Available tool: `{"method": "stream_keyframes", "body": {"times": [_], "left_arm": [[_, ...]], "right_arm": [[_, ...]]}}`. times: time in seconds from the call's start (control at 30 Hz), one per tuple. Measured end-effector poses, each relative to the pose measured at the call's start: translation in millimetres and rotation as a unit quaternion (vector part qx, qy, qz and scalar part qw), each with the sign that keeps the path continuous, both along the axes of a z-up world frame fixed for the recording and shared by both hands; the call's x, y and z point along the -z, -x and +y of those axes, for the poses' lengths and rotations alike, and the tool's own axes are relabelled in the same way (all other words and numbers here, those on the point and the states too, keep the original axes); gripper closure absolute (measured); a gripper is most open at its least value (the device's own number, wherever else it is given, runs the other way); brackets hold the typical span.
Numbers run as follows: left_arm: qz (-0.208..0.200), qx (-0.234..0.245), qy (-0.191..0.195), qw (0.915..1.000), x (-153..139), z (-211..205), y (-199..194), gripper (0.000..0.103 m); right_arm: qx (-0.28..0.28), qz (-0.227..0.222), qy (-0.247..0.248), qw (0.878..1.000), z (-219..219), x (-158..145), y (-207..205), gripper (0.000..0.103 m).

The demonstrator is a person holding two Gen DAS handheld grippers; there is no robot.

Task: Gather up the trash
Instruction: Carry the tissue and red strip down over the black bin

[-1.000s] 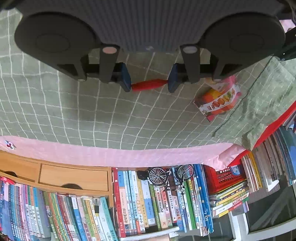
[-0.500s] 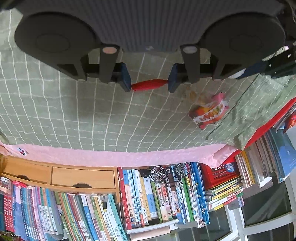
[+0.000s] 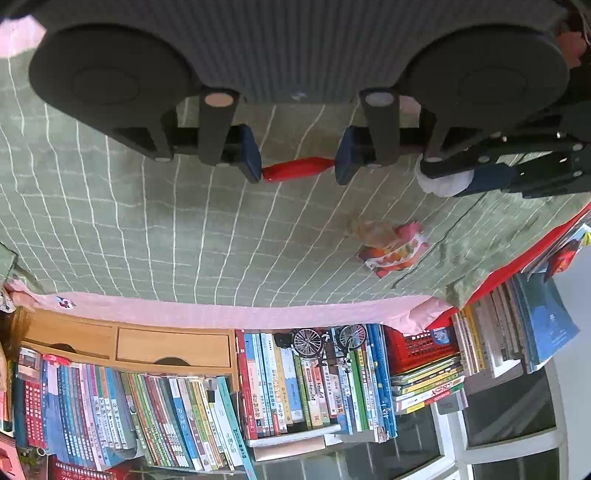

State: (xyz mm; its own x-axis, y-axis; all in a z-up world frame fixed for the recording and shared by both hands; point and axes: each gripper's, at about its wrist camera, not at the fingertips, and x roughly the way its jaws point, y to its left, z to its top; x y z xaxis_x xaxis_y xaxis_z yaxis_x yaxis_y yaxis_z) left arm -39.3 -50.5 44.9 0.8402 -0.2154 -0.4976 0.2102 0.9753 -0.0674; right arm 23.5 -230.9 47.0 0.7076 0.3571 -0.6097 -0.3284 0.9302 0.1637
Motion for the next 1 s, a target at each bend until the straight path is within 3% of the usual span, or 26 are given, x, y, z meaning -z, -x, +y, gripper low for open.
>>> {"method": "stream_keyframes", "body": {"times": [0.53, 1.0], "left_arm": [[0.007, 0.052, 0.002, 0.9986, -3, -14, 65, 0.072], [0.060, 0.082, -0.008, 0.9948, 31, -18, 115, 0.072]], "right_arm": [[-0.017, 0.004, 0.006, 1.000, -12, 4, 78, 0.055], [-0.028, 0.022, 0.020, 0.999, -15, 26, 149, 0.055]]}}
